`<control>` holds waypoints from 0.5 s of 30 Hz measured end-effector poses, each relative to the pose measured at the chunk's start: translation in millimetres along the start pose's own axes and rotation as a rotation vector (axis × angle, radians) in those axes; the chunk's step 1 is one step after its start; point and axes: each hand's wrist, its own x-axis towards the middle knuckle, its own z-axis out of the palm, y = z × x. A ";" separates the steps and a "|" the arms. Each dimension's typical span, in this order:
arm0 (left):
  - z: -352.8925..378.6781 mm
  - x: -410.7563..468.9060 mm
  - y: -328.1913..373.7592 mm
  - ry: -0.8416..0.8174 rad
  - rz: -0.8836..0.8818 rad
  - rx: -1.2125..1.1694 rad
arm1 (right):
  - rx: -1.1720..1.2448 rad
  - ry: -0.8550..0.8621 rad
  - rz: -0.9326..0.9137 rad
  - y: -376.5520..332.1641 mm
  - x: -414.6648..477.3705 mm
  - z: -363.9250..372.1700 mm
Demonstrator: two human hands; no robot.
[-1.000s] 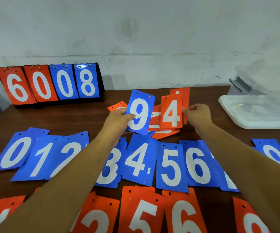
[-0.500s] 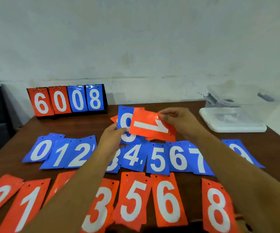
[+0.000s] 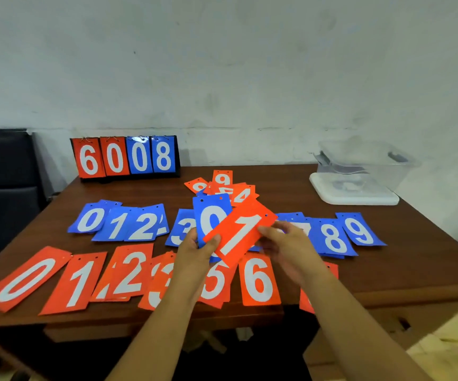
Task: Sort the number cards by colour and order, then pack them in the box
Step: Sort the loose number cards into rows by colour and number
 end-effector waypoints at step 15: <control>-18.6 -44.0 -21.5 -0.199 0.003 0.121 | -0.180 0.008 -0.024 34.3 -33.6 25.8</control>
